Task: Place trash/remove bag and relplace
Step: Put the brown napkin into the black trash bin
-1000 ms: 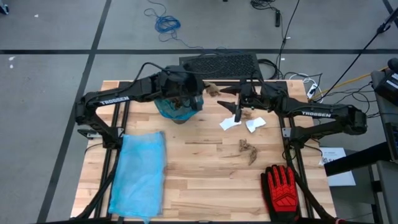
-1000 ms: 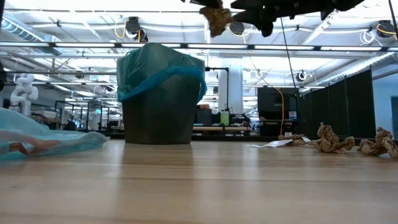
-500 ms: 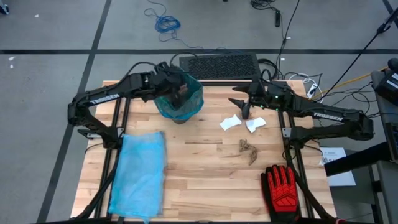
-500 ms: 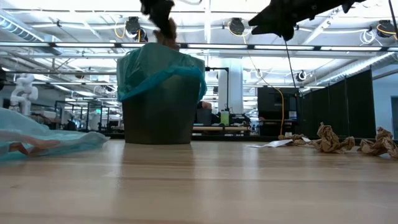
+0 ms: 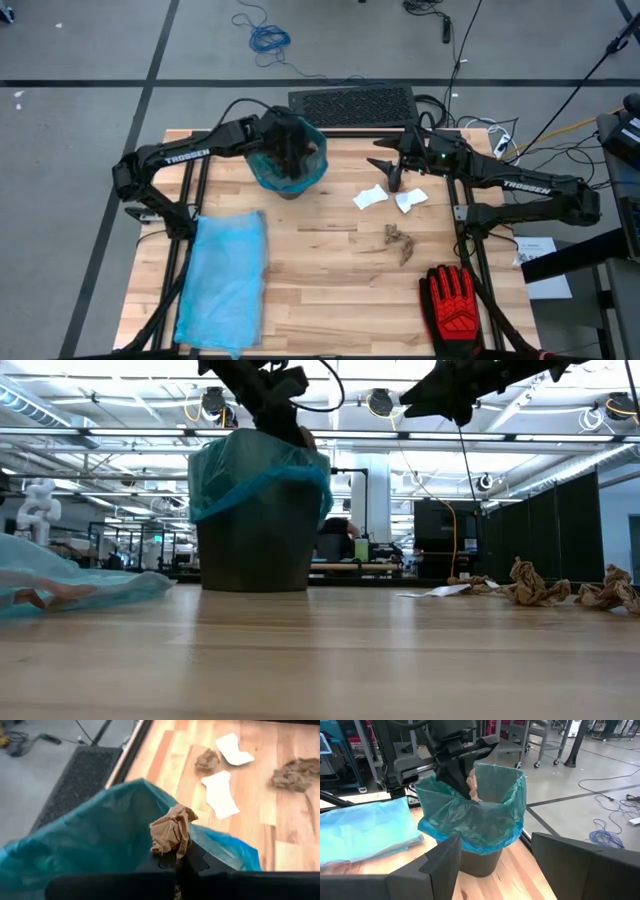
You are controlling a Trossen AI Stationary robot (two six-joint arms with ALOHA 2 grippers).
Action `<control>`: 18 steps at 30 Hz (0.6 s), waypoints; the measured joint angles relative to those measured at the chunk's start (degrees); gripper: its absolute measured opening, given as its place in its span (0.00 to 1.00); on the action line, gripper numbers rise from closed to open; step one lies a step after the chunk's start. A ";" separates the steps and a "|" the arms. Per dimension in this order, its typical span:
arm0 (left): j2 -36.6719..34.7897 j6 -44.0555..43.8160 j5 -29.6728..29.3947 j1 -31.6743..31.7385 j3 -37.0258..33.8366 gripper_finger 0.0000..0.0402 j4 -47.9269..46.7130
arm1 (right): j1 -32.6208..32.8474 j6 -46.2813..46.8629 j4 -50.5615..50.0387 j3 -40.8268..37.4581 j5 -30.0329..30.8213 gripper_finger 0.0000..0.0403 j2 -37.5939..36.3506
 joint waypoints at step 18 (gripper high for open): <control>2.99 2.64 12.29 -5.48 -0.07 0.00 -2.91 | -0.10 -0.38 -0.07 0.00 -0.03 0.58 0.02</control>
